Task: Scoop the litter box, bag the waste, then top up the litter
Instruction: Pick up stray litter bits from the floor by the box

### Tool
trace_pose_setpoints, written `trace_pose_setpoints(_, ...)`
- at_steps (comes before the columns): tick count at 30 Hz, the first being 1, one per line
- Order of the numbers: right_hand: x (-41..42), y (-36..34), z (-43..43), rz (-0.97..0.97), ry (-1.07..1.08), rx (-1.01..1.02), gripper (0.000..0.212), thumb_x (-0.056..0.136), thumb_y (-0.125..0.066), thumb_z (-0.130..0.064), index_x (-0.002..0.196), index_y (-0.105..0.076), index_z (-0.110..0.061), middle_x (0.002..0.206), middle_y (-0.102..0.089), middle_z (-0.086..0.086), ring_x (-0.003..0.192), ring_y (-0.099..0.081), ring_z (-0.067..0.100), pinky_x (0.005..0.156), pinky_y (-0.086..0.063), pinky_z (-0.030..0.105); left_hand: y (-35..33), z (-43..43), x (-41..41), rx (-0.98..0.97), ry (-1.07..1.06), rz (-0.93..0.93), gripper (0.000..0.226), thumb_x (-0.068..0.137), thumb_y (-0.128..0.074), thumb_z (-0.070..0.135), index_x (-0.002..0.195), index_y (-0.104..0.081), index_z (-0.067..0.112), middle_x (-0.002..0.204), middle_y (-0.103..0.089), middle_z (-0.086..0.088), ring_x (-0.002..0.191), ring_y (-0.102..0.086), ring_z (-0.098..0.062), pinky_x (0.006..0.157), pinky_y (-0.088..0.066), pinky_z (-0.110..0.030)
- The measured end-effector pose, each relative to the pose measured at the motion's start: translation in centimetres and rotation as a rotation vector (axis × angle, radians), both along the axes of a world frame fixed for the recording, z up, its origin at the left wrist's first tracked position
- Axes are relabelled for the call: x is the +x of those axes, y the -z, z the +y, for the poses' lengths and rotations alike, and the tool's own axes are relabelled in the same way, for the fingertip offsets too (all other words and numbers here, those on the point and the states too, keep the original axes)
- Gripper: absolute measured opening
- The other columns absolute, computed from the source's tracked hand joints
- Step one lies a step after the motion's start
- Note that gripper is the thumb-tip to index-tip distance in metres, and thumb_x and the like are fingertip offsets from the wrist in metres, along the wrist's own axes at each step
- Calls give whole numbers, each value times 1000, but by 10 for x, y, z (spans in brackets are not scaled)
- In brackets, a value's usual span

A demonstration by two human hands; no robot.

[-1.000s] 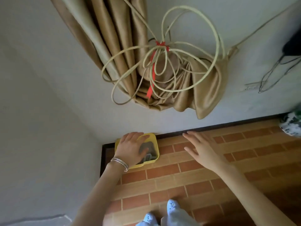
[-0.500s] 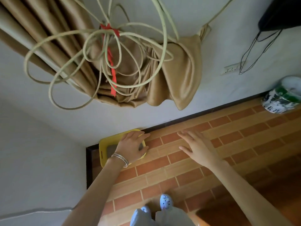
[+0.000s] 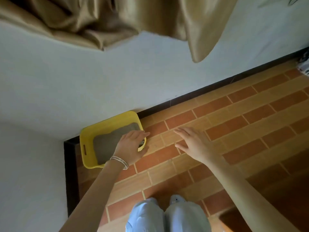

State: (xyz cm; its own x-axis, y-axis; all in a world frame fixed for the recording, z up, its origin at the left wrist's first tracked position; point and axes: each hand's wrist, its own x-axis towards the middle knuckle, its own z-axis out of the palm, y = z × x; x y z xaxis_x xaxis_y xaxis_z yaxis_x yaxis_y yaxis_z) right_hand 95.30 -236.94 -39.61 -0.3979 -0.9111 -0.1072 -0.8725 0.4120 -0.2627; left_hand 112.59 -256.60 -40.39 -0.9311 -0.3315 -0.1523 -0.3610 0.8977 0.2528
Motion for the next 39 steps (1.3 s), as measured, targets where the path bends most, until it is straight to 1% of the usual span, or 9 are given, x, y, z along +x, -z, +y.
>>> trace_pose_setpoints(3, 1, 82, -12, -34, -12, 15, 57, 86, -56, -44, 136, -42, -20, 137, -49, 1, 124, -47, 19, 104, -38, 41, 75, -3, 2, -51, 29, 26, 49, 79, -55, 44, 126, -54, 29, 124, -59, 6, 115, -55, -20, 98, -41, -40)
trace_pose_setpoints(9, 4, 220, -41, -50, -29, 41, 61, 87, -53, -46, 140, -35, -23, 143, -40, -4, 130, -39, 14, 109, -32, 38, 199, -16, 3, -112, 83, 72, 57, 79, -37, 52, 127, -55, 27, 122, -60, 5, 113, -57, -20, 95, -45, -40)
trace_pose_setpoints(16, 3, 332, -61, -35, -21, 51, 60, 90, -51, -43, 142, -29, -26, 146, -34, -8, 133, -31, 11, 111, -21, 34, 305, -30, 6, -181, 149, 193, 53, 80, -42, 51, 125, -54, 27, 123, -59, 6, 111, -57, -19, 92, -46, -39)
trace_pose_setpoints(20, 4, 358, -64, -22, -30, 38, 58, 90, -51, -41, 142, -30, -25, 146, -35, -9, 133, -32, 9, 110, -20, 33, 332, -33, 10, -232, 167, 242, 52, 80, -42, 51, 124, -55, 27, 123, -59, 5, 112, -56, -19, 94, -44, -38)
trace_pose_setpoints(28, 10, 363, -67, 4, -36, -3, 56, 89, -53, -40, 140, -35, -25, 145, -36, -9, 131, -35, 11, 110, -23, 34, 347, -25, 23, -172, 179, 362, 52, 81, -48, 48, 128, -51, 26, 129, -56, 3, 119, -51, -20, 100, -38, -37)
trace_pose_setpoints(30, 10, 381, -74, 32, -69, -6, 55, 88, -55, -40, 138, -39, -24, 143, -40, -8, 128, -40, 12, 108, -25, 32, 361, -16, 24, -54, 158, 432, 50, 83, -50, 46, 128, -51, 25, 132, -52, 6, 119, -49, -15, 99, -40, -33)
trace_pose_setpoints(33, 9, 406, -82, 29, -97, 30, 55, 87, -56, -39, 137, -41, -23, 142, -41, -8, 125, -43, 12, 106, -30, 30, 394, 2, 28, 289, 64, 485, 47, 84, -54, 42, 129, -50, 27, 132, -51, 12, 120, -47, -6, 101, -35, -22)
trace_pose_setpoints(36, 9, 430, -89, 10, -122, 66, 52, 87, -57, -35, 136, -43, -23, 141, -41, -9, 123, -45, 13, 105, -34, 31, 429, 14, 34, 682, -191, 508, 45, 80, -54, 48, 124, -50, 39, 129, -51, 19, 119, -45, 6, 100, -32, -11)
trace_pose_setpoints(39, 4, 455, -101, -39, -146, 94, 50, 87, -58, -30, 135, -44, -24, 141, -40, -10, 118, -48, 13, 101, -37, 27, 459, 16, 31, 1031, -517, 588, 47, 75, -64, 43, 120, -55, 33, 125, -57, 16, 116, -52, 2, 93, -41, -14)
